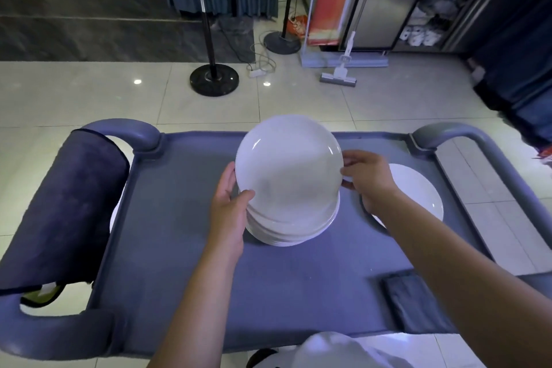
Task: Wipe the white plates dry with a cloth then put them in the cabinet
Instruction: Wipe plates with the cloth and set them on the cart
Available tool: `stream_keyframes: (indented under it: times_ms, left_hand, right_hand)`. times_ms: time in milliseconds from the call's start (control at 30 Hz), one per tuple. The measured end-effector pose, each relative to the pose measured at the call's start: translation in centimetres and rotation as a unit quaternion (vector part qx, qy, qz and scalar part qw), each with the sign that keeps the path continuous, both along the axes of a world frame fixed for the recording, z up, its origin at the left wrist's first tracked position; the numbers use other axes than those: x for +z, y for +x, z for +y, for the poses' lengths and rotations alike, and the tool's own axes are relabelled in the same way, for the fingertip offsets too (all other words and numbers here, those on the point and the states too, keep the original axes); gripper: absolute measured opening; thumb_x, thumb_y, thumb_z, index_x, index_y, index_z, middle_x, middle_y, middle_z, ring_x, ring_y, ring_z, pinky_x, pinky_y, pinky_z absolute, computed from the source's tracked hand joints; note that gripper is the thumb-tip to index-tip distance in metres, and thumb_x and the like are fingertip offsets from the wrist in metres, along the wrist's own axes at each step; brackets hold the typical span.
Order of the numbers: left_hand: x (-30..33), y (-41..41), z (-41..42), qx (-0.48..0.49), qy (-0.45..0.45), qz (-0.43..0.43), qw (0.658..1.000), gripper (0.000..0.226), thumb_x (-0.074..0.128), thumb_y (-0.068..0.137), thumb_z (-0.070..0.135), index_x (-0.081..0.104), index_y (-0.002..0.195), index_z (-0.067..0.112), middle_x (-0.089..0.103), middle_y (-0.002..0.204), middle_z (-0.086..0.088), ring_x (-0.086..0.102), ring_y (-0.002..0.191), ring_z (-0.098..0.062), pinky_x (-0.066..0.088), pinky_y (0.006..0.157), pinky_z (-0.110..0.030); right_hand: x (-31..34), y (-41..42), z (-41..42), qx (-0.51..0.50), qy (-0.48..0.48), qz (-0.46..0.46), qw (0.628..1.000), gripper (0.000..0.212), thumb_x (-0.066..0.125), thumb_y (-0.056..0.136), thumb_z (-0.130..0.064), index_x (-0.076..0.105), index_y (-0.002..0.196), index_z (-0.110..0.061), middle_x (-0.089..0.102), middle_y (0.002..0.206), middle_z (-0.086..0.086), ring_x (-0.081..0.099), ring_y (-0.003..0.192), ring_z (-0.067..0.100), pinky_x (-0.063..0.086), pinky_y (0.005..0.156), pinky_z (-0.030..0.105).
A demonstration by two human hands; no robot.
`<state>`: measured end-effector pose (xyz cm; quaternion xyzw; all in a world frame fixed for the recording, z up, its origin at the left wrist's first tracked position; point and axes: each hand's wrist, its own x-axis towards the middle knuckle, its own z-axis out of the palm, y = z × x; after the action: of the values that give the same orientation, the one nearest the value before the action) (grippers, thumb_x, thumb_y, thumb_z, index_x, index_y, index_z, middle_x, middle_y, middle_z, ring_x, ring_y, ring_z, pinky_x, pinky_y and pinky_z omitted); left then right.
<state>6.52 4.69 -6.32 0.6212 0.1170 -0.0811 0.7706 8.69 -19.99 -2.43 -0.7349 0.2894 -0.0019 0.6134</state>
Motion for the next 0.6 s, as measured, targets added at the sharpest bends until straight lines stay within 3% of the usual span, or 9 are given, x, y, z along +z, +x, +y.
stream_keyframes:
  times_ms: [100, 167, 267, 333, 467, 600]
  left_hand:
    - [1.3, 0.2, 0.1, -0.006, -0.001, -0.053, 0.999, 0.068, 0.052, 0.085, -0.008, 0.054, 0.145, 0.023, 0.062, 0.142, 0.007, 0.053, 0.136, -0.015, 0.040, 0.116, -0.042]
    - [2.4, 0.4, 0.2, -0.006, -0.006, -0.087, 0.996, 0.065, 0.049, 0.089, -0.013, 0.056, 0.143, 0.022, 0.065, 0.139, 0.007, 0.058, 0.132, -0.017, 0.043, 0.112, -0.042]
    - [3.6, 1.0, 0.8, 0.014, -0.005, -0.092, 0.996, 0.054, 0.057, 0.091, -0.009, 0.066, 0.131, 0.026, 0.073, 0.124, 0.009, 0.069, 0.115, -0.017, 0.056, 0.099, -0.044]
    - [4.4, 1.2, 1.2, -0.026, 0.002, -0.086, 0.996, 0.048, 0.061, 0.091, -0.009, 0.071, 0.121, 0.027, 0.077, 0.111, 0.009, 0.072, 0.102, -0.015, 0.060, 0.089, -0.041]
    - [5.1, 0.5, 1.1, -0.163, 0.012, -0.056, 0.985, 0.050, 0.068, 0.075, 0.003, 0.071, 0.118, 0.029, 0.076, 0.114, 0.002, 0.070, 0.108, -0.024, 0.060, 0.080, -0.037]
    - [5.1, -1.5, -1.2, -0.211, -0.040, -0.030, 0.976, 0.050, 0.066, 0.073, -0.002, 0.067, 0.119, 0.017, 0.075, 0.112, -0.006, 0.071, 0.103, -0.029, 0.061, 0.075, -0.037]
  right_hand:
    - [0.7, -0.5, 0.2, -0.013, 0.005, -0.089, 0.996, 0.038, 0.048, 0.080, 0.019, 0.076, 0.090, -0.005, 0.063, 0.073, 0.001, 0.066, 0.077, 0.023, 0.062, 0.078, 0.035]
    - [1.1, -1.0, 0.3, -0.023, 0.021, -0.134, 0.991, 0.040, 0.052, 0.083, 0.016, 0.077, 0.083, -0.016, 0.062, 0.082, 0.005, 0.066, 0.078, 0.021, 0.061, 0.078, 0.031]
    - [2.1, -1.2, 0.0, -0.033, 0.042, -0.182, 0.982, 0.033, 0.055, 0.086, 0.015, 0.076, 0.092, -0.010, 0.060, 0.087, 0.005, 0.066, 0.078, 0.018, 0.059, 0.078, 0.028]
    - [3.0, -1.2, -0.6, -0.025, 0.051, -0.197, 0.979, 0.030, 0.055, 0.086, 0.016, 0.074, 0.095, -0.003, 0.057, 0.089, 0.008, 0.063, 0.078, 0.019, 0.058, 0.077, 0.029]
    - [4.8, -1.3, -2.1, -0.001, 0.047, -0.202, 0.978, 0.033, 0.053, 0.085, 0.019, 0.074, 0.086, -0.007, 0.064, 0.087, 0.010, 0.064, 0.077, 0.023, 0.060, 0.078, 0.035]
    - [5.1, -2.1, -4.9, 0.009, 0.015, -0.175, 0.984, 0.027, 0.062, 0.087, 0.013, 0.074, 0.107, -0.003, 0.067, 0.087, 0.007, 0.066, 0.084, 0.025, 0.059, 0.084, 0.041]
